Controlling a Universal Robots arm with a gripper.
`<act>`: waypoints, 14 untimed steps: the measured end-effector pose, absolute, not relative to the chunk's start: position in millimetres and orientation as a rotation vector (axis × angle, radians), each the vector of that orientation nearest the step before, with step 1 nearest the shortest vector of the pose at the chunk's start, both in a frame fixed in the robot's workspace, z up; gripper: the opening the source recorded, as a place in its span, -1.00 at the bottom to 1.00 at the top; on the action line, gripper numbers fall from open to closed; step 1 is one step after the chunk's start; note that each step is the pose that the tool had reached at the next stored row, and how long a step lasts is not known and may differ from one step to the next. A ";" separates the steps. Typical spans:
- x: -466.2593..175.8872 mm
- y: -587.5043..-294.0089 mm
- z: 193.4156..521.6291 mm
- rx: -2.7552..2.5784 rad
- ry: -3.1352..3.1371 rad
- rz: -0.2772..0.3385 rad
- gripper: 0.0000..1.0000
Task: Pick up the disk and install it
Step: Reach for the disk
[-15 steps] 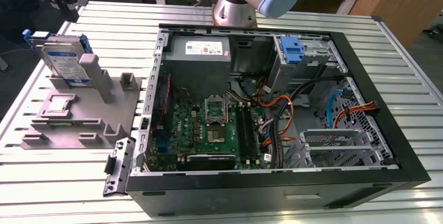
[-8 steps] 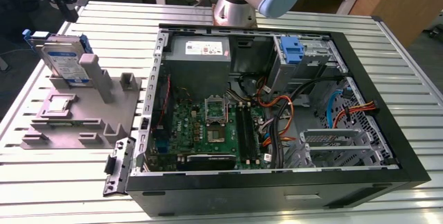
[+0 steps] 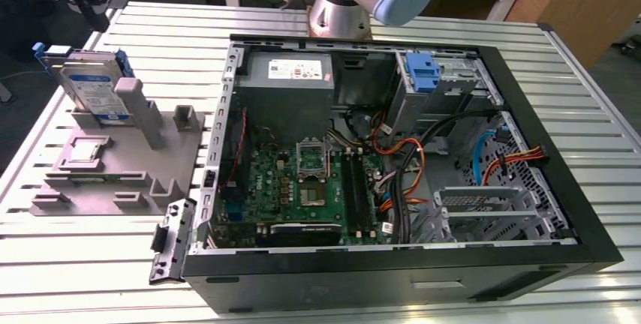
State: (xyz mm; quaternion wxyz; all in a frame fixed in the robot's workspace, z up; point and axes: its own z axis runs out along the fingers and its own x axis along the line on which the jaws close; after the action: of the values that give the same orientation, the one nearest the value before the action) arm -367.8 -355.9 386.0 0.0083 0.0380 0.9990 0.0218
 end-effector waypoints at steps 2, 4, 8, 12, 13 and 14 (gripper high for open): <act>-372.7 -355.4 385.9 0.119 3.122 0.068 -0.80; -378.2 -354.8 385.7 0.120 3.123 0.068 -0.80; -390.0 -353.4 385.5 0.121 3.124 0.068 -0.80; -399.3 -350.7 384.6 0.121 3.129 0.068 -0.80; -401.0 -349.6 384.2 0.122 3.130 0.068 -0.80; -403.0 -348.5 384.0 0.122 3.132 0.068 -0.80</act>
State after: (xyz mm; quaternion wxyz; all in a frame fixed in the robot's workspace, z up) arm -403.0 -348.5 384.0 0.0031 0.0388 0.9990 0.0217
